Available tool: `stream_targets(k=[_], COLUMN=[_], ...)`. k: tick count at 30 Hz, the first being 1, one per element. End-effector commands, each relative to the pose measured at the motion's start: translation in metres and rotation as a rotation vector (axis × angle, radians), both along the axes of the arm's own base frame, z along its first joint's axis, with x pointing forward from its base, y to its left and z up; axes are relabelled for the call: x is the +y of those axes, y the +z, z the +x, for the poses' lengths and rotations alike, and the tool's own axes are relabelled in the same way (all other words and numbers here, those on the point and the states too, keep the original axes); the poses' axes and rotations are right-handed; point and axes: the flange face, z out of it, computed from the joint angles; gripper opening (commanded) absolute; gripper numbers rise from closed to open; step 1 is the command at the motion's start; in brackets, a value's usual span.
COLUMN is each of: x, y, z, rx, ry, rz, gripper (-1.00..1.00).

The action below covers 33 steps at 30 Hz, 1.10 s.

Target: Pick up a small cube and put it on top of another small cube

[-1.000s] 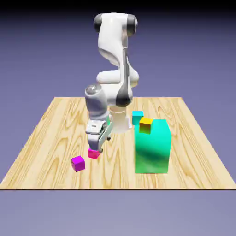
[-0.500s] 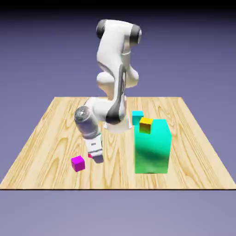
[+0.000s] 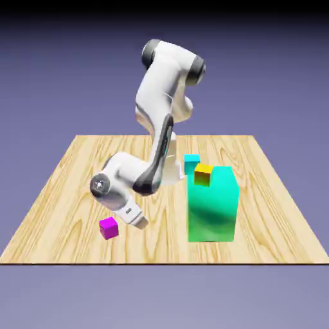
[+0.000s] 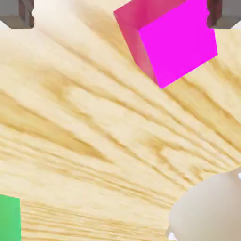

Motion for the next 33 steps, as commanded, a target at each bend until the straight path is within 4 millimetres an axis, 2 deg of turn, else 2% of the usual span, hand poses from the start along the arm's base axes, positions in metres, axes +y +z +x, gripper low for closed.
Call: stream_targets(k=[1,14,16,19,20,21,22,25,27,33], x=[-0.002,-0.026,-0.027,-0.012,-0.011,-0.011,-0.011,-0.026,-0.027,-0.028], y=[-0.002,-0.016,-0.016,-0.063,-0.064,-0.064,-0.064,-0.018,0.018,0.123], z=[-0.001,-0.008,-0.008,-0.045,-0.047,-0.047,-0.047,-0.009,0.009,0.043], rx=[0.007,0.055,0.055,0.056,0.056,0.056,0.056,0.055,-0.005,-0.207], ry=[0.023,0.286,0.293,0.293,0.293,0.293,0.293,0.293,0.293,0.257], rz=[0.026,0.383,0.393,0.393,0.393,0.393,0.393,0.393,0.33,0.181], gripper=[0.0,0.0,0.0,0.0,0.0,-1.0,-1.0,-1.0,-1.0,-1.0])
